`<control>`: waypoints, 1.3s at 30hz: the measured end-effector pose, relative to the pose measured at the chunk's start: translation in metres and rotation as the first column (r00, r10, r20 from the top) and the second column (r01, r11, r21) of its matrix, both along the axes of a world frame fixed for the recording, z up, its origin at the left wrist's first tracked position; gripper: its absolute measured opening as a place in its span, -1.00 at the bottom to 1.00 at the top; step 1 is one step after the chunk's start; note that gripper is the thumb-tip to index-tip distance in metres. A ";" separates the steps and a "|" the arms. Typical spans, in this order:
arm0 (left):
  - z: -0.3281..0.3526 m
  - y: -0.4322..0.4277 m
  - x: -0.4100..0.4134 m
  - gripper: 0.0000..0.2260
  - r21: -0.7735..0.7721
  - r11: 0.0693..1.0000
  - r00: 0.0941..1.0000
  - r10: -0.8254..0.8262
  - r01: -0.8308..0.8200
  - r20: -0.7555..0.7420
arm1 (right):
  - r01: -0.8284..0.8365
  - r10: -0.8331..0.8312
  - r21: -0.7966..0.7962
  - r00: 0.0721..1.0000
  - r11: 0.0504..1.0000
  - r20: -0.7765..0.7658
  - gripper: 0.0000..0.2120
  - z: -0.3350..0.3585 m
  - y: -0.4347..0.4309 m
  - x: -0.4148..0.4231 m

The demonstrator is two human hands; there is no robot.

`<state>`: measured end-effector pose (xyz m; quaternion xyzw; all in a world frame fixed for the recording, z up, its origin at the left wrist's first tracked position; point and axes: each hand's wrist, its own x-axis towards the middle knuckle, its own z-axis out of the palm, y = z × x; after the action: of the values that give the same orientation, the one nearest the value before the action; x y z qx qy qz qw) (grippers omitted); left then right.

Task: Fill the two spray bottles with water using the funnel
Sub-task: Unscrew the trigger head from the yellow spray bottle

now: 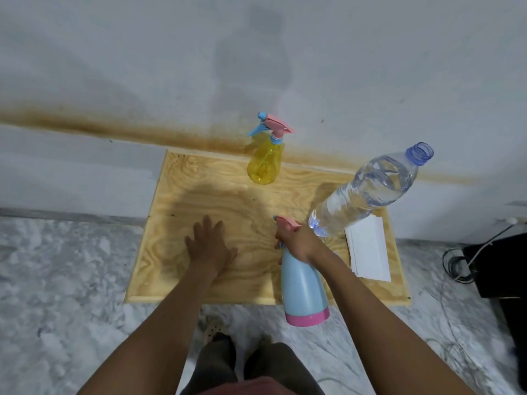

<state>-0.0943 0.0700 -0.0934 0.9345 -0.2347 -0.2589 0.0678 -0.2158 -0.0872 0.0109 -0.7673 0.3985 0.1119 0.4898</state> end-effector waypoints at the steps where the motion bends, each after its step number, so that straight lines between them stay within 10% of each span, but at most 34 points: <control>1: 0.000 0.000 0.001 -0.23 -0.008 1.000 1.000 0.008 -0.008 -0.005 | -0.002 0.002 -0.007 1.000 1.000 0.005 -0.80 0.000 0.000 0.000; 9: -0.009 -0.002 -0.005 -0.21 -0.019 0.999 0.998 0.049 -0.050 -0.043 | 0.011 -0.014 -0.061 0.999 0.998 -0.052 -0.49 -0.006 -0.004 0.002; 39: -0.004 0.002 0.004 -0.19 0.003 0.999 0.996 0.054 -0.054 -0.075 | -0.015 0.016 -0.049 1.000 0.999 0.008 -0.58 0.004 -0.001 -0.010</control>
<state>-0.0901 0.0720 -0.0975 0.9301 -0.2066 -0.2922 0.0829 -0.2254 -0.0877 0.0149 -0.7827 0.3930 0.1025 0.4716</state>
